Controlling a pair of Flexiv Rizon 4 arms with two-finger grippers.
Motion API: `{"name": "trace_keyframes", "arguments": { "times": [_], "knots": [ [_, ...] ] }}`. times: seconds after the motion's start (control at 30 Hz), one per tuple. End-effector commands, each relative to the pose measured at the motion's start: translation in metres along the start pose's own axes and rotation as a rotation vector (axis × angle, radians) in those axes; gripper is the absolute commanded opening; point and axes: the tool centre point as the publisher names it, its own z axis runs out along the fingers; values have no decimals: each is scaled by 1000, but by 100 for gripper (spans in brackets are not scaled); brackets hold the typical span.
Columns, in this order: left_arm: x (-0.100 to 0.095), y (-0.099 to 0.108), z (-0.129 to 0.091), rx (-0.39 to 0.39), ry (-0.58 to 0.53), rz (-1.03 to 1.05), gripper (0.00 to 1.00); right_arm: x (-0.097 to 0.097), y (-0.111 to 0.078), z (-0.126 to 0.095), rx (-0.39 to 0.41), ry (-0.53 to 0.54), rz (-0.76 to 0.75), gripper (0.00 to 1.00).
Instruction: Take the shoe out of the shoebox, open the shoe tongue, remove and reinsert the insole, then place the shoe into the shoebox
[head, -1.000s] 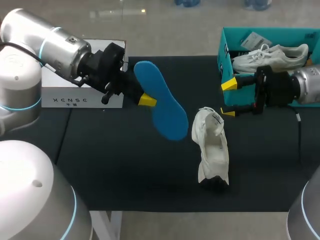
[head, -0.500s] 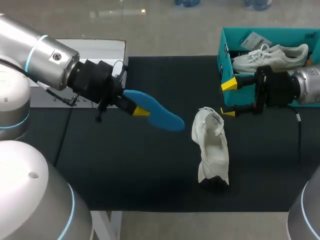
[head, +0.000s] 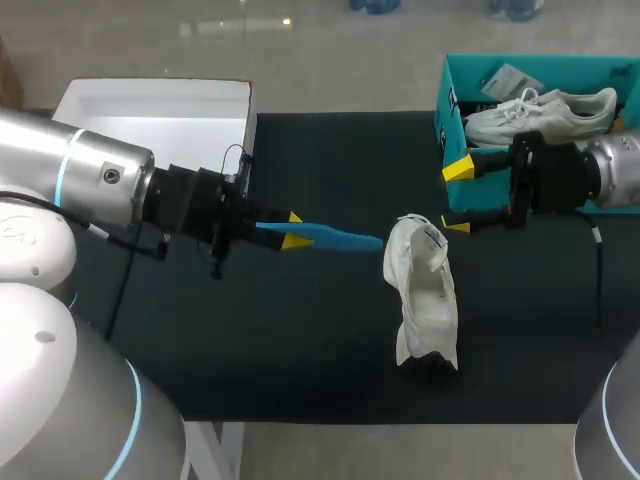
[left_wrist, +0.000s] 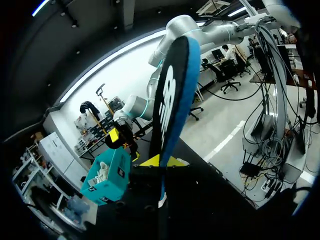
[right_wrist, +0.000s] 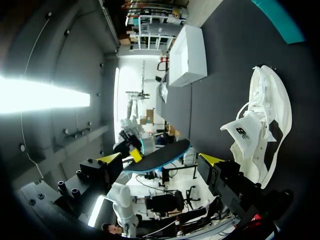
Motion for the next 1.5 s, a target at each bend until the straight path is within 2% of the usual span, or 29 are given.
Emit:
{"name": "trace_keyframes", "arguments": {
  "times": [0.03,0.8,0.83,0.87,0.93,0.97,1.03,1.07,1.13,1.3,1.37,1.5],
  "knots": [
    [4,-11,1,-28,-166,8,0,0,-1,1,-3,-2,0,100],
    [4,-11,1,-28,-166,8,0,0,-1,1,-3,-2,0,100],
    [-10,-24,2,-43,-197,104,0,0,-1,1,-3,-2,0,100],
    [-15,-30,3,-51,-175,163,0,0,-1,1,-3,-2,0,100],
    [-25,-39,4,-27,-215,231,0,0,-1,1,-3,-2,0,100],
    [-29,-42,5,-46,-208,296,0,0,-1,1,-3,-2,0,100],
    [-36,-51,7,-27,-221,370,0,0,-1,1,-3,-2,0,100],
    [-39,-52,8,-51,-211,407,0,0,-1,1,-3,-2,0,100],
    [-46,-56,12,-40,-222,467,0,0,-1,1,-3,-2,0,100],
    [-48,-50,18,-105,-219,542,0,0,-1,1,-3,-2,0,100],
    [-46,-46,21,-94,-228,530,0,0,-1,1,-3,-2,0,100],
    [-41,-34,24,-123,-208,527,0,0,-1,1,-3,-2,0,100]
  ]
}}
